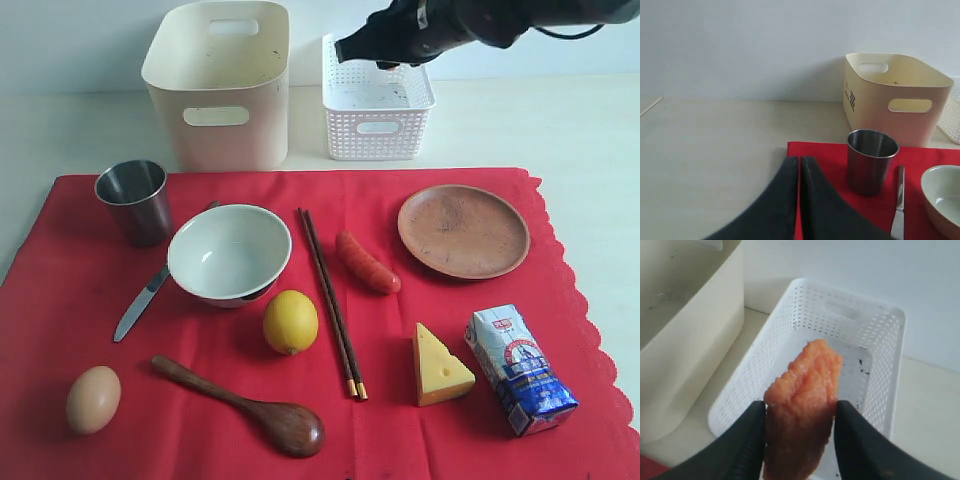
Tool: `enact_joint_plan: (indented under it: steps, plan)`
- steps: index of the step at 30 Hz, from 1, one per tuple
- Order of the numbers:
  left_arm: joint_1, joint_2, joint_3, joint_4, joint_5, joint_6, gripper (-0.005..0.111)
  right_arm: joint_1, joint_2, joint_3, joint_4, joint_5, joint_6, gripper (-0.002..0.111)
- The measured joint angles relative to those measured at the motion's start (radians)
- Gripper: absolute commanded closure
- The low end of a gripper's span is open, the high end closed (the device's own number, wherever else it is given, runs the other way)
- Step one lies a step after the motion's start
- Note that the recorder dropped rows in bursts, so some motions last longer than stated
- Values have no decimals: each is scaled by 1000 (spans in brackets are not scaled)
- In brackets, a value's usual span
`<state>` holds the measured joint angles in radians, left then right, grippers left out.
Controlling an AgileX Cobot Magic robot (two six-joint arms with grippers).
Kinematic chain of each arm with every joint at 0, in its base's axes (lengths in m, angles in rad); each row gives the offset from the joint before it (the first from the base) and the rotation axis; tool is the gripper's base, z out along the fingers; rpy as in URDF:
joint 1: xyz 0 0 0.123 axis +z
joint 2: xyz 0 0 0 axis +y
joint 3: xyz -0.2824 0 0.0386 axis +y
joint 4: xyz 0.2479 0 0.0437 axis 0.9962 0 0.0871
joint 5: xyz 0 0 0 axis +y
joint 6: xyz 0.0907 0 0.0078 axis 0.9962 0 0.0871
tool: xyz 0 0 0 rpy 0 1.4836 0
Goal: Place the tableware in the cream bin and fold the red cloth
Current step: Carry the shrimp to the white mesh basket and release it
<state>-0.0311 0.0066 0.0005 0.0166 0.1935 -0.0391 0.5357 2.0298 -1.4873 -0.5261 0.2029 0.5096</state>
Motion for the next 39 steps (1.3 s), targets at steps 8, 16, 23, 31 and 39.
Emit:
enact_joint_plan:
  steps: [8, 16, 23, 31, 39]
  plan:
    - [0, 0, 0, 0, 0, 0, 103, -14, 155, -65, 0, -52, 10, 108]
    - [0, 0, 0, 0, 0, 0, 103, -14, 174, -75, 0, -72, 10, 87]
    - [0, 0, 0, 0, 0, 0, 103, -14, 174, -75, -5, -99, 10, 60]
    - [0, 0, 0, 0, 0, 0, 103, -14, 177, -81, -26, -112, 10, 32]
    - [0, 0, 0, 0, 0, 0, 103, -14, 180, -81, -27, -111, 10, 31]
